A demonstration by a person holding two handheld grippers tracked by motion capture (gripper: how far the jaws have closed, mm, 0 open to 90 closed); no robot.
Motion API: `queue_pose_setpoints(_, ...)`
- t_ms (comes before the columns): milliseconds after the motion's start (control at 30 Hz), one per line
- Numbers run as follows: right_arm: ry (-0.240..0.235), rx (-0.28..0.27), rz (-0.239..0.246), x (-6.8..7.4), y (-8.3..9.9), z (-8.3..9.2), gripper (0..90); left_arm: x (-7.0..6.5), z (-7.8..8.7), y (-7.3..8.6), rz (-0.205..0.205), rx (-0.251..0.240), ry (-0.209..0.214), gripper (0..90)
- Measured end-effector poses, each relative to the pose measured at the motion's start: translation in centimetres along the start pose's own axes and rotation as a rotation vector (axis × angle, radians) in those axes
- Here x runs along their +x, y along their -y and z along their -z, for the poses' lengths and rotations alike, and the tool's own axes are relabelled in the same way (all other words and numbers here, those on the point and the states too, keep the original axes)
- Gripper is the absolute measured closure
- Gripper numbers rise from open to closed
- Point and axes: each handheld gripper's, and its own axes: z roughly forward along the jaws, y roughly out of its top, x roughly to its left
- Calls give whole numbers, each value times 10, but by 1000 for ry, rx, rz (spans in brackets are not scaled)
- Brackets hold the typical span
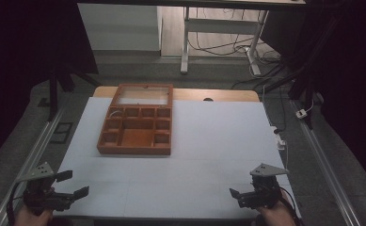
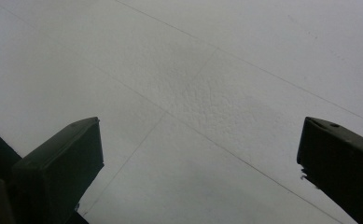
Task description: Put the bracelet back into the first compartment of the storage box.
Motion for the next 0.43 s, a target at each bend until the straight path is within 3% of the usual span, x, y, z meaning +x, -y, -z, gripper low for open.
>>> queue_pose_setpoints(200, 1, 2, 1, 0, 0, 0, 0, -1, -11, 5, -27, 105, -48, 0)
queue_pose_setpoints(300, -2, 6, 4, 1, 0, 0, 0, -4, -14, 4, -47, 132, -58, 0)
queue_pose_setpoints(433, -14, 0, 6, -1, 1, 1, 0, -3, -15, 3, -35, 135, -46, 0)
